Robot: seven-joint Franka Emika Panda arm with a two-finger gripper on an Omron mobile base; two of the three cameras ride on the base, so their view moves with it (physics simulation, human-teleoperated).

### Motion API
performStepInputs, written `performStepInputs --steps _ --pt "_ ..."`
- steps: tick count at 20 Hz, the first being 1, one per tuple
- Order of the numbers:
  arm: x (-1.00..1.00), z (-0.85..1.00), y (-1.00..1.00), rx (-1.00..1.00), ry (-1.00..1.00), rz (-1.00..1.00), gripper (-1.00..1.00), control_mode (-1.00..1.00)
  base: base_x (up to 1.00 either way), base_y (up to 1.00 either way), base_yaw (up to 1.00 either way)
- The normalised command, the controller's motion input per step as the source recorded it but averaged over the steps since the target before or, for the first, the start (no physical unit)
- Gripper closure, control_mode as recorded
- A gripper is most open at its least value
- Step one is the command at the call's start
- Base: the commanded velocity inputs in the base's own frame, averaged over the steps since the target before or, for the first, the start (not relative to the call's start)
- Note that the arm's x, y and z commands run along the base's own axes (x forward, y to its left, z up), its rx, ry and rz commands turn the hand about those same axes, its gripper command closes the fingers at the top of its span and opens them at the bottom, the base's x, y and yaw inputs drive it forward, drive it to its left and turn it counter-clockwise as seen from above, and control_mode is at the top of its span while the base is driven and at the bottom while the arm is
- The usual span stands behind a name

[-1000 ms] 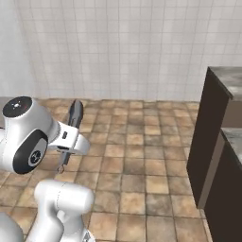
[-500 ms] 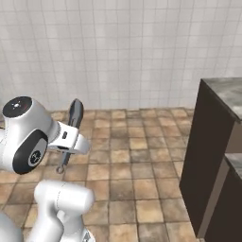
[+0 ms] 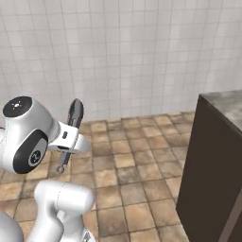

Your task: Take the tongs from the drawer on the left and place them on the dining counter next to the tray containing the hot dog.

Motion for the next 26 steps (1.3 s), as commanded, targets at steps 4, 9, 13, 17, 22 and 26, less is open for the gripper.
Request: performStepInputs --steps 4,9,13,17,22,26 --pt "0.00 0.00 0.00 0.00 0.00 0.00 1.00 1.00 1.00 0.43 -0.36" --pt "0.00 0.00 0.00 0.00 0.00 0.00 1.00 1.00 1.00 0.48 -0.39" --pt "0.00 0.00 0.00 0.00 0.00 0.00 1.00 1.00 0.96 0.65 -0.41" --pt "0.00 0.00 0.00 0.00 0.00 0.00 1.00 1.00 0.68 0.66 -0.41" --pt "0.00 0.00 0.00 0.00 0.00 0.00 1.00 1.00 0.64 0.68 -0.42" --pt "0.00 0.00 0.00 0.00 0.00 0.00 1.00 1.00 0.51 0.61 -0.43"
